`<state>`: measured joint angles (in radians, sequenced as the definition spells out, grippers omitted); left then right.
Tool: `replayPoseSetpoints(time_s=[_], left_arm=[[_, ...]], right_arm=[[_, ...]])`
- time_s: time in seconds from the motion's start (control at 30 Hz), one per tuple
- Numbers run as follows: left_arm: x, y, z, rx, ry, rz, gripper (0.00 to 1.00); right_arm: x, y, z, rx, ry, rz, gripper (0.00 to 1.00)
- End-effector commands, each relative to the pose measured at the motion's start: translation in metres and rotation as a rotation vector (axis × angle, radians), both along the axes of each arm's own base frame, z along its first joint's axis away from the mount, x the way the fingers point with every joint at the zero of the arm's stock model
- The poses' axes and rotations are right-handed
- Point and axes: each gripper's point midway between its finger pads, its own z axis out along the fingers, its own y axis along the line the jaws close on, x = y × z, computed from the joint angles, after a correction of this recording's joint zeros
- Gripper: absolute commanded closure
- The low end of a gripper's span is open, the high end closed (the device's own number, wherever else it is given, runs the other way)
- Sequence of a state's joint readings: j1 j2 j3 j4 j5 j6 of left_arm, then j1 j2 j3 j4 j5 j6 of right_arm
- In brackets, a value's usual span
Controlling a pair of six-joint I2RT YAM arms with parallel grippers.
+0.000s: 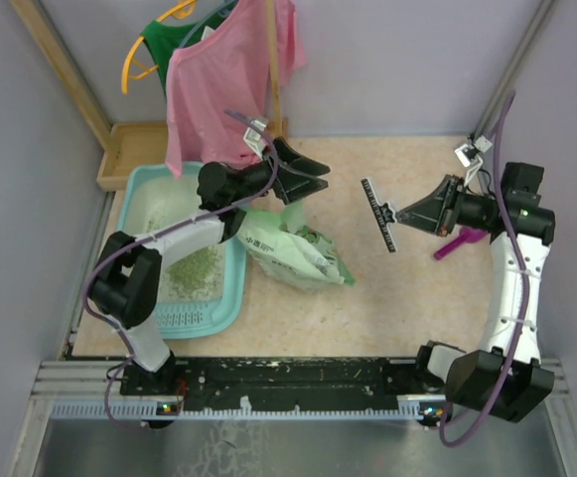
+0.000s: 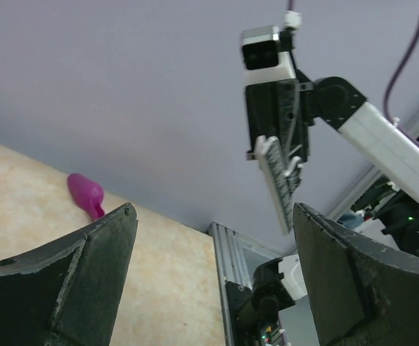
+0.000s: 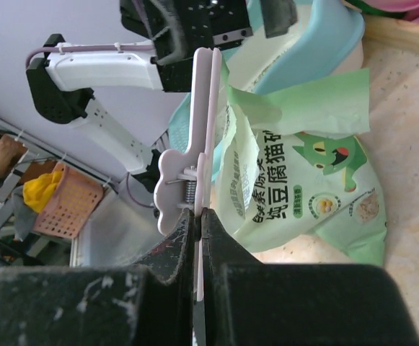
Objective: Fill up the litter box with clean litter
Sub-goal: Adjust the clamp at the center of the board.
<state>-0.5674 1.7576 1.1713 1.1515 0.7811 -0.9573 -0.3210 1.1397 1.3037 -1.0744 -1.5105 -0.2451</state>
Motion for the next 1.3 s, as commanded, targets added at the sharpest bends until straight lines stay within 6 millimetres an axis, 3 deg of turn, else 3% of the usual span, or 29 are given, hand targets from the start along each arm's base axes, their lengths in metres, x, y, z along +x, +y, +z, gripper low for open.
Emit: replayPoseSetpoints(time_s=[0.0,0.13,0.43,0.77,0.97,1.03,1.13,1.27], left_arm=[[-0.034,-0.009,0.032,-0.082,-0.082,-0.113,0.07],[-0.039,-0.016,0.037,-0.159,-0.042,-0.155,0.08],[-0.042,-0.053,0.031,-0.205,0.003,-0.214,0.14],[-0.040,-0.072,0.049,-0.201,-0.040,-0.246,0.46],[-0.043,-0.080,0.046,-0.169,-0.026,-0.288,0.69],[-0.046,-0.082,0.044,-0.156,-0.018,-0.310,0.66],[-0.049,-0.085,0.038,-0.131,-0.007,-0.328,0.52],[-0.050,-0.084,0.035,-0.120,-0.006,-0.331,0.51]], right_arm=[[-0.006,0.004,0.023,0.095,-0.045,0.105,1.00],[-0.003,0.003,0.022,0.092,-0.049,0.106,1.00],[-0.003,0.007,0.024,0.091,-0.052,0.127,1.00],[0.000,0.007,0.019,0.073,-0.048,0.111,1.00],[0.002,0.007,0.019,0.069,-0.052,0.110,1.00],[0.002,0.007,0.019,0.068,-0.053,0.109,1.00],[0.002,0.007,0.020,0.068,-0.056,0.112,1.00],[0.002,0.007,0.020,0.064,-0.060,0.110,1.00]])
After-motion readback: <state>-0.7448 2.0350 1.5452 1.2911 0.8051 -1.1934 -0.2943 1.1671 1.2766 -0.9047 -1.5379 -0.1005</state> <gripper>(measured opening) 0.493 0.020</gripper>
